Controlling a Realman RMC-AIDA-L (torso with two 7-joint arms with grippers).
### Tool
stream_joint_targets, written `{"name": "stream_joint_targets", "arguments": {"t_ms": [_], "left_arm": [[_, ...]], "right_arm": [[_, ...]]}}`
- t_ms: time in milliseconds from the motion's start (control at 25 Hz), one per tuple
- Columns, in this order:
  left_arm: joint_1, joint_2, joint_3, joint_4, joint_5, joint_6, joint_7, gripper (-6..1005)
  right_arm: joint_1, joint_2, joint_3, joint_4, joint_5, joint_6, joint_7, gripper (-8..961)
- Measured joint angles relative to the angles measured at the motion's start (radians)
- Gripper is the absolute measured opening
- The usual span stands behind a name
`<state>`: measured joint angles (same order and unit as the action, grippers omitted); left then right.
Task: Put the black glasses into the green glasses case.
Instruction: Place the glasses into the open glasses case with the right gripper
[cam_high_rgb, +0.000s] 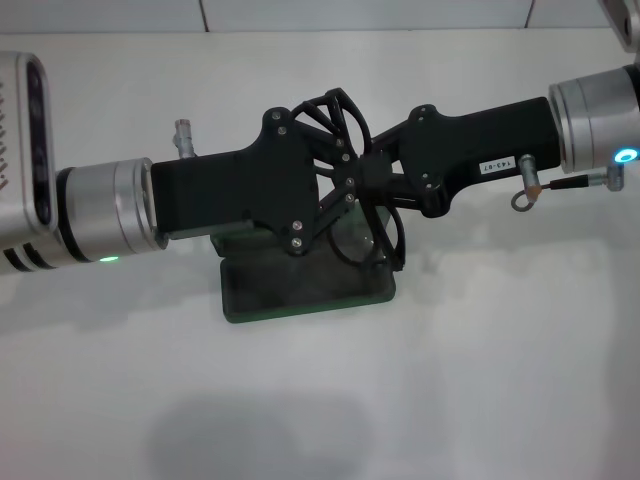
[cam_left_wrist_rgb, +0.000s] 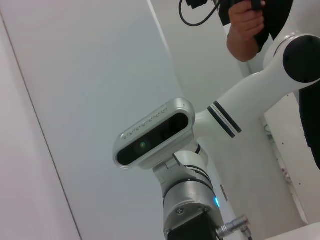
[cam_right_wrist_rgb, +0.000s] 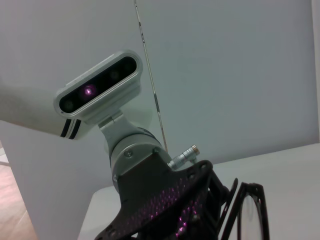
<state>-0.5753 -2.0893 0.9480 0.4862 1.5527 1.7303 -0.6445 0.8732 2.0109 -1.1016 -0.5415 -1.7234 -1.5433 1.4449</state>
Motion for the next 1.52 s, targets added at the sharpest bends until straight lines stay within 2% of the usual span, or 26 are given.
{"name": "stream_joint_targets", "arguments": {"t_ms": [640, 1120, 1240, 1360, 1520], "left_arm": [[0.019, 0.002, 0.0, 0.0, -0.029, 0.005, -0.02, 43], [0.183, 0.012, -0.027, 0.003, -0.029, -0.032, -0.08, 45], [0.217, 0.02, -0.029, 0.005, -0.024, -0.032, -0.101, 46], [0.25, 0.038, -0.029, -0.006, -0.017, -0.039, -0.119, 46], [0.287, 0.059, -0.029, -0.004, 0.03, -0.046, -0.156, 47]], "right_arm": [[-0.012, -0.005, 0.01, -0.016, -0.008, 0.018, 0.0, 116], [-0.018, -0.031, 0.003, -0.074, -0.021, 0.047, 0.008, 119], [-0.015, -0.023, 0.002, -0.117, -0.067, 0.053, 0.011, 120], [-0.015, -0.003, -0.003, -0.198, -0.15, 0.04, 0.034, 121], [-0.014, 0.005, -0.079, -0.319, -0.22, 0.027, 0.085, 122]]}}
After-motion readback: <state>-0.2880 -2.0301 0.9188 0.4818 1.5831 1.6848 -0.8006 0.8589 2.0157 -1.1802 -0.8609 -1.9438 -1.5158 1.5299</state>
